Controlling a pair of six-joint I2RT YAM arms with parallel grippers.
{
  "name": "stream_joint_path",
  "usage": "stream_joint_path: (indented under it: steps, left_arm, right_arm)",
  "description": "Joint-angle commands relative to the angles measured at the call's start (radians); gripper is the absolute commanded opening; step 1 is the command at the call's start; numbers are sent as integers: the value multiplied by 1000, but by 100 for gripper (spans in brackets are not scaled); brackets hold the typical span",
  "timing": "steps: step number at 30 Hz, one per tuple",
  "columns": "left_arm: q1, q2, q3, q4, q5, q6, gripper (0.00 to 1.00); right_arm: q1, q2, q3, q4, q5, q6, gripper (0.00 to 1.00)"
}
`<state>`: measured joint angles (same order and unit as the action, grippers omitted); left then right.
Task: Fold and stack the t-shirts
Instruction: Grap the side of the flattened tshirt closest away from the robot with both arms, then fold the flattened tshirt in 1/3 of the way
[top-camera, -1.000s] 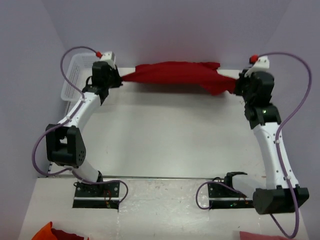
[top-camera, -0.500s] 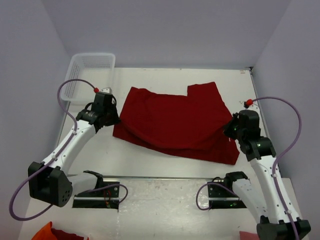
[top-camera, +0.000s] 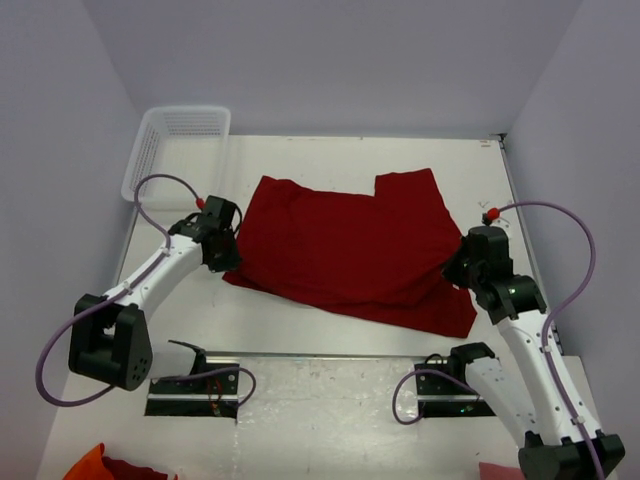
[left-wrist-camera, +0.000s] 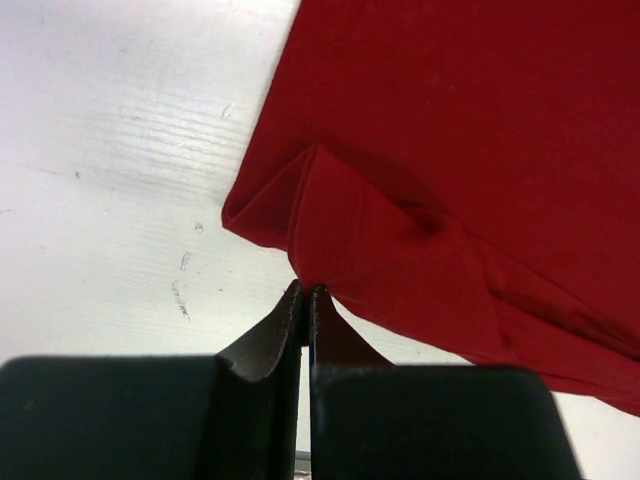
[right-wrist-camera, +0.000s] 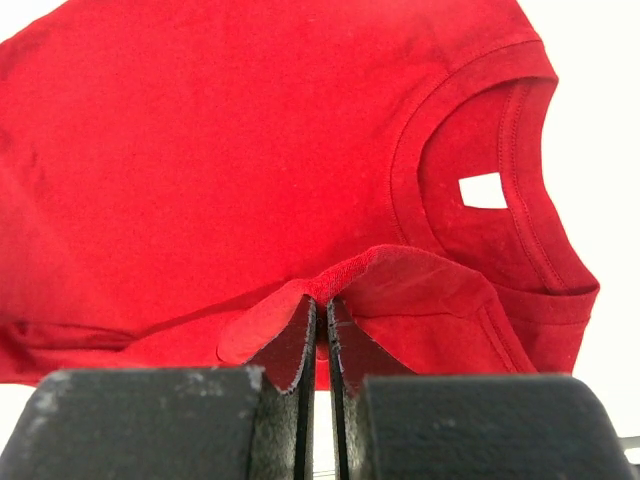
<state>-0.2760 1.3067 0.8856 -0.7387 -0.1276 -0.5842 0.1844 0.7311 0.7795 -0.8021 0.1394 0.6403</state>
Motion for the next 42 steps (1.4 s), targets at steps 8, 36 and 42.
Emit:
stream_joint_path:
  steps: [8,36,42]
  left_arm:
    - [4,134,136,9,-58,0,0]
    - [26,379,325,15,-176,20,0]
    - [44,401,316,24,-184,18,0]
  right_arm:
    - [4,50,35,-12,72,36,0]
    - [4,287,56,67,238,52,0]
    - [4,353,73,124,239,35,0]
